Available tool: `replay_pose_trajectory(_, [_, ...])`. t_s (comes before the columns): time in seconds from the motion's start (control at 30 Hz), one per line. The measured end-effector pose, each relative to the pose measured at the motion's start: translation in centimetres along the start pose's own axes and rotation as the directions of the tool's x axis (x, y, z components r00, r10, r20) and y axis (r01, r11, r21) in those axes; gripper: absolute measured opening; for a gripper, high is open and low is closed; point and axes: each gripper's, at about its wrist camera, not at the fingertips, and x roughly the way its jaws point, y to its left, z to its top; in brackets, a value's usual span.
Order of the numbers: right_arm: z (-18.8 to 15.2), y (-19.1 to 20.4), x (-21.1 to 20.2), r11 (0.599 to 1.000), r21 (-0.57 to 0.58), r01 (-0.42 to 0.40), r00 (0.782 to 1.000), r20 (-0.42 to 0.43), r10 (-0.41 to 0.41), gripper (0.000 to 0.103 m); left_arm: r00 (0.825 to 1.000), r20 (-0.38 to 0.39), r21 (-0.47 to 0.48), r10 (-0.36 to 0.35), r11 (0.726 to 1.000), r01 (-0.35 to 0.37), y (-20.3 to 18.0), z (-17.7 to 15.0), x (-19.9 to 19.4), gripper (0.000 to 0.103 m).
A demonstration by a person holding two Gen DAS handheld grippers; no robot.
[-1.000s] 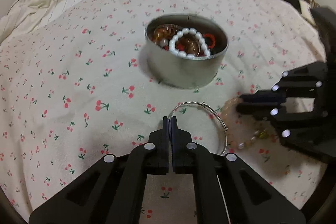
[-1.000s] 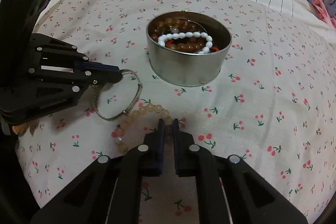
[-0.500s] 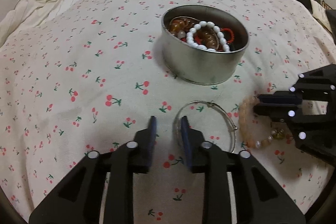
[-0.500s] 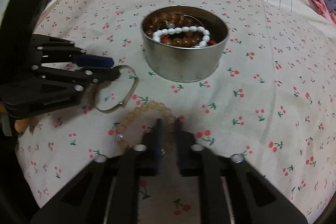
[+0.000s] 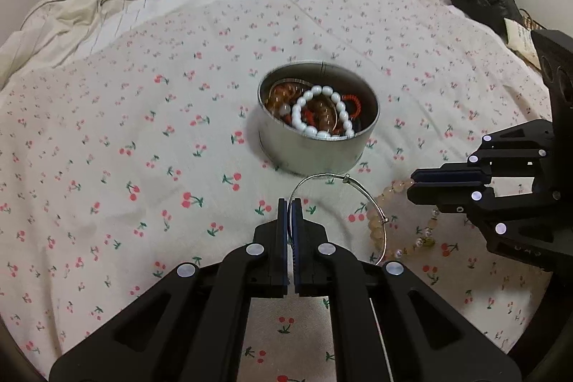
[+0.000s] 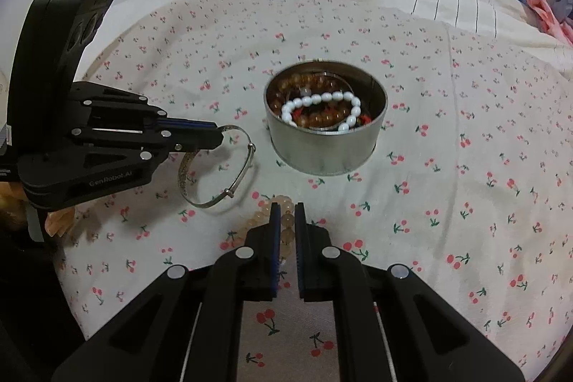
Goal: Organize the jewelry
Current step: 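Grasp the silver bangle with the left gripper while the right gripper grasps the peach bead bracelet, then carry the bangle and peach bracelet over the tin and lower them in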
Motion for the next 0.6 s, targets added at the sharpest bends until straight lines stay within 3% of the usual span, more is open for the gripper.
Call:
replay_pose_trajectory(0.17, [0.2, -0.6, -0.5, 1.0, 0.015, 0.008, 1.0, 0.017, -0.009, 0.008, 1.0, 0.018, -0.015, 0.01, 1.0, -0.01, 0.5, 0.2, -0.5, 0.002])
replay_pose_trajectory(0.6, [1.7, -1.3, -3.6, 0.994, 0.072, -0.077, 0.989, 0.131, 0.067, 0.008, 0.996, 0.094, -0.037, -0.013, 0.999, 0.016, 0.4, 1.9, -1.9, 0.002])
